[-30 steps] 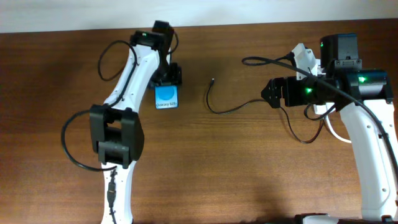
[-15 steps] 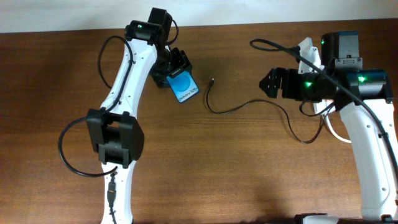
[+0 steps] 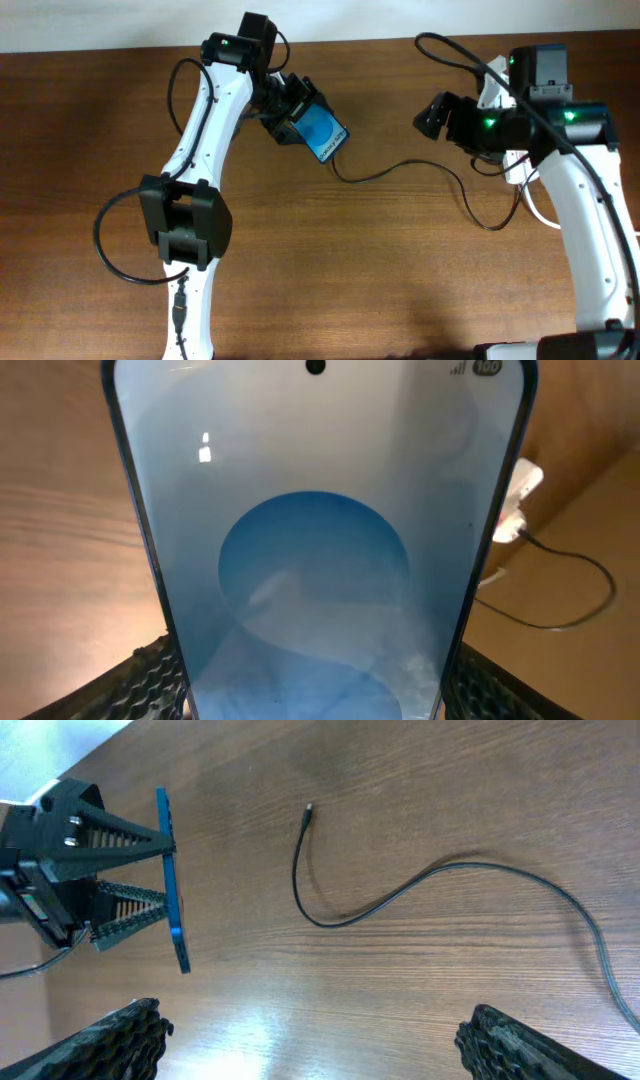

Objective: Plug charger to phone and switch on socket
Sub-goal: 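Raise the phone upright and bring it toward the right gripper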

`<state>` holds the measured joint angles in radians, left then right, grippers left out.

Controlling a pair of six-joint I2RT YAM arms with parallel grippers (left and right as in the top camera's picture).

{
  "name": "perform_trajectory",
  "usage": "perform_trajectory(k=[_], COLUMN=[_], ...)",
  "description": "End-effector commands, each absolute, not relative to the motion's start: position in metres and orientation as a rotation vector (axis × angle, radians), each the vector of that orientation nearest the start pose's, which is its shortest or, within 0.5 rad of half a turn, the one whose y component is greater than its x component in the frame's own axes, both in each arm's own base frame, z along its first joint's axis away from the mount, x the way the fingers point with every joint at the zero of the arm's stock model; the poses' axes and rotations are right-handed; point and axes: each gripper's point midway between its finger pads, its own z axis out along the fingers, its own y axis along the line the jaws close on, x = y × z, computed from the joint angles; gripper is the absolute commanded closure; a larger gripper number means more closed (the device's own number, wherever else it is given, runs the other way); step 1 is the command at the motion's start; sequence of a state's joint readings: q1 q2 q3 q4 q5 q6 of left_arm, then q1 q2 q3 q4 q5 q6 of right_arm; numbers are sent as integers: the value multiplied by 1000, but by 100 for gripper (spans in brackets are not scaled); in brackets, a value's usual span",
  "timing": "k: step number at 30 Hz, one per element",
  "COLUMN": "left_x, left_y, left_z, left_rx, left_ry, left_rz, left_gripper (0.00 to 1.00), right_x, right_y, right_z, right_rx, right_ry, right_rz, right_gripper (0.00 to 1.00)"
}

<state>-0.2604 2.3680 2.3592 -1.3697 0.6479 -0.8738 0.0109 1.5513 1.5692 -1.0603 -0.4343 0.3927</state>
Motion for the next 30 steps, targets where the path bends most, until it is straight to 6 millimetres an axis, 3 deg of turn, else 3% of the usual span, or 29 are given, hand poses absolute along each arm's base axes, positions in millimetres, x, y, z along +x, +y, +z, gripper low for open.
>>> perform_trajectory(k=[1, 9, 14, 17, 21, 28, 30], left_x=[451, 443, 438, 433, 427, 414, 413], left_y=[-234, -246, -253, -254, -264, -280, -280], left_z=[169, 182, 190, 193, 210, 256, 260], left_rx=[-908, -910, -1077, -1137, -1112, -1018, -1008], left_ry=[3009, 3018, 3022, 3036, 3031, 2963, 2953], left_rz=[-1183, -1351, -1442, -1470, -1651, -2139, -2183], left_gripper=[100, 100, 100, 100, 100, 100, 100], right_x=[379, 385, 396, 397, 399, 406, 407], right_y=[81, 92, 117, 116, 112, 101, 101], right_z=[247, 254, 266, 266, 264, 263, 264], right_rx=[353, 345, 289, 310, 324, 409, 405], right_ry=[2591, 2552, 2490, 2487, 2486, 2465, 2459], right_rz=[763, 809, 849, 842, 809, 745, 747], right_gripper=[2, 2, 1, 1, 1, 1, 2])
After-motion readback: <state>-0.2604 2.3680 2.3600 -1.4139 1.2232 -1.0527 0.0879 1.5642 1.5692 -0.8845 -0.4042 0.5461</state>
